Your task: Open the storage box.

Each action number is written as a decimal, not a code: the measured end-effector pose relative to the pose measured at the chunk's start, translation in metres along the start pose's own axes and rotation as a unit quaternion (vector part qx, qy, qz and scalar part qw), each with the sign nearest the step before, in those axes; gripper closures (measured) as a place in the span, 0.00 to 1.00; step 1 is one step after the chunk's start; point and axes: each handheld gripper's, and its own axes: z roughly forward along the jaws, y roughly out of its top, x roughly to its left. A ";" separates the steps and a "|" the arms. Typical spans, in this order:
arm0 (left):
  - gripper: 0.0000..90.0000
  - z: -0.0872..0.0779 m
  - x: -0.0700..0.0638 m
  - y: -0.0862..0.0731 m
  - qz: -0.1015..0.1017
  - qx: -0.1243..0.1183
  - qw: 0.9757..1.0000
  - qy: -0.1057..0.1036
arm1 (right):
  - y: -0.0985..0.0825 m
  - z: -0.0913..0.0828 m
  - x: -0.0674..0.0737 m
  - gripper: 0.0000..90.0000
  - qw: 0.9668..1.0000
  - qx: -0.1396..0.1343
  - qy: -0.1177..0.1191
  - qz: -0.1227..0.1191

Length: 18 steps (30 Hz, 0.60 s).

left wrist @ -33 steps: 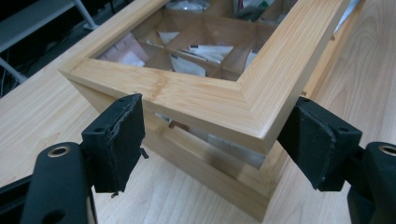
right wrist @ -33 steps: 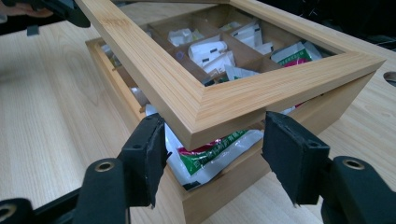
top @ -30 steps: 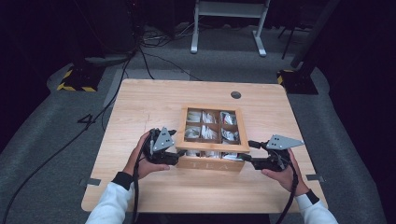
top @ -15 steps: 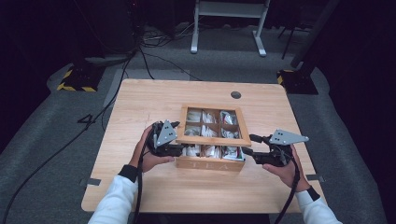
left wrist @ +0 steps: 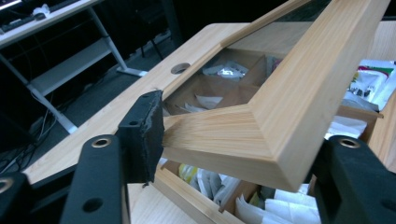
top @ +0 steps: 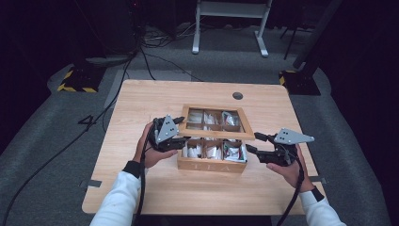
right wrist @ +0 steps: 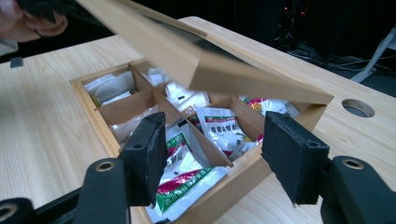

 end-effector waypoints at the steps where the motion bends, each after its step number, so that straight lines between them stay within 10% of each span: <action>1: 0.48 0.000 0.001 0.002 0.000 -0.001 1.000 -0.001 | -0.001 -0.001 -0.001 0.45 1.000 0.002 -0.002 -0.001; 18: 0.57 0.003 0.021 0.021 -0.006 -0.022 1.000 -0.005 | -0.015 -0.009 -0.012 0.44 1.000 0.010 -0.008 0.010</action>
